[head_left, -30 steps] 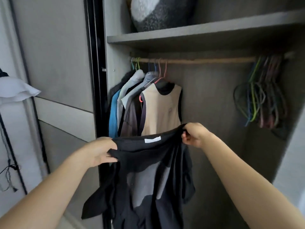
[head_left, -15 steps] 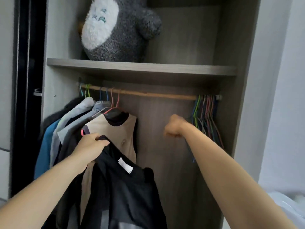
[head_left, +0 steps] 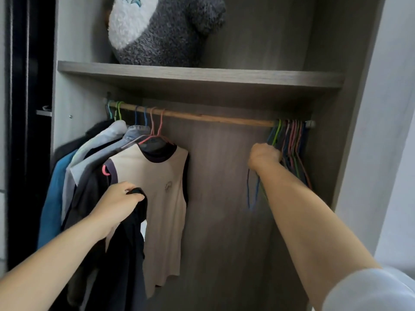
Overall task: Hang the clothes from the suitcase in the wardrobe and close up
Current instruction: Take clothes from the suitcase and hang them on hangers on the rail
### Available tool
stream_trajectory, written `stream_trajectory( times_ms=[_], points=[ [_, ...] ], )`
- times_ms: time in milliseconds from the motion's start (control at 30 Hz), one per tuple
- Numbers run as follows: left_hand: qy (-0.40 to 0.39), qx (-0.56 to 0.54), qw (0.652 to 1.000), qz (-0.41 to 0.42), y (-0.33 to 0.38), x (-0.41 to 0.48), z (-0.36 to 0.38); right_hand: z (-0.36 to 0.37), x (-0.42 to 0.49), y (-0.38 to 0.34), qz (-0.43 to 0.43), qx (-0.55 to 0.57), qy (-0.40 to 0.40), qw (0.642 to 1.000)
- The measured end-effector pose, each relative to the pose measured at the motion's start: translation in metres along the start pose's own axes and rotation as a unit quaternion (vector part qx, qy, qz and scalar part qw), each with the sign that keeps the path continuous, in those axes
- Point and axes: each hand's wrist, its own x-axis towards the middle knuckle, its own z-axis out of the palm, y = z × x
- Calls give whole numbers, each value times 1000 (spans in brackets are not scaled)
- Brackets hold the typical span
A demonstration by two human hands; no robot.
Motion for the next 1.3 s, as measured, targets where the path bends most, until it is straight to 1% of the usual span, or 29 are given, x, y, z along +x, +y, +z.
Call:
stream_trajectory(
  times_ms=[67, 133, 233, 367, 500, 567, 600, 633, 667, 700, 733, 800, 867, 933, 967, 1000, 1033, 1067, 1100, 1133, 1200, 1233, 1300],
  points=[
    [13, 19, 1000, -8, -8, 1, -5, -6, 4, -5, 42, 135, 1, 990],
    [30, 36, 999, -20, -17, 1, -12, -10, 7, -12, 73, 246, 29, 966],
    [38, 62, 997, -31, -30, 0, -21, -6, 7, -26, 95, 341, 67, 933],
    [69, 66, 995, -2, -35, -11, -29, 23, -2, -52, 111, 461, 73, 877],
    [48, 60, 997, 12, -39, -24, -34, 60, -39, -84, 80, 568, 118, 811],
    [31, 69, 997, 18, -44, -27, -37, 80, -58, -98, 57, 618, 123, 775],
    [20, 73, 997, 19, -45, -29, -39, 88, -62, -102, 61, 647, 102, 754],
    [12, 74, 997, 20, -47, -30, -40, 94, -65, -106, 77, 683, 62, 723],
    [7, 72, 997, 22, -49, -31, -41, 99, -65, -108, 105, 715, 8, 691],
    [6, 71, 997, 24, -51, -31, -42, 104, -64, -110, 130, 732, -40, 668],
    [8, 73, 997, 27, -52, -33, -44, 110, -65, -113, 148, 731, -72, 662],
    [2, 85, 995, 47, -55, -36, -47, 119, -70, -119, 174, 728, -110, 654],
    [-19, 135, 989, 62, -61, -40, -56, 132, -82, -132, 183, 730, -152, 641],
    [-63, 232, 967, 82, -66, -41, -62, 143, -89, -138, 162, 730, -175, 640],
    [-88, 294, 948, 86, -70, -44, -67, 147, -96, -146, 142, 733, -193, 637],
    [-106, 351, 926, 88, -73, -46, -69, 145, -103, -150, 121, 744, -208, 623],
    [-110, 394, 908, 88, -77, -47, -73, 142, -110, -154, 106, 762, -225, 598],
    [-106, 423, 895, 89, -80, -48, -77, 138, -115, -157, 94, 786, -244, 561],
    [-98, 442, 887, 88, -82, -50, -81, 134, -122, -161, 89, 810, -273, 511],
    [-92, 451, 883, 90, -84, -52, -86, 125, -128, -160, 80, 835, -307, 450],
    [-89, 442, 888, 89, -85, -58, -93, 110, -142, -157, 46, 873, -353, 333],
    [-93, 420, 899, 87, -84, -62, -97, 103, -148, -157, 26, 887, -366, 281],
    [-100, 374, 919, 77, -83, -70, -105, 95, -156, -161, -7, 908, -369, 197]
  ],
)
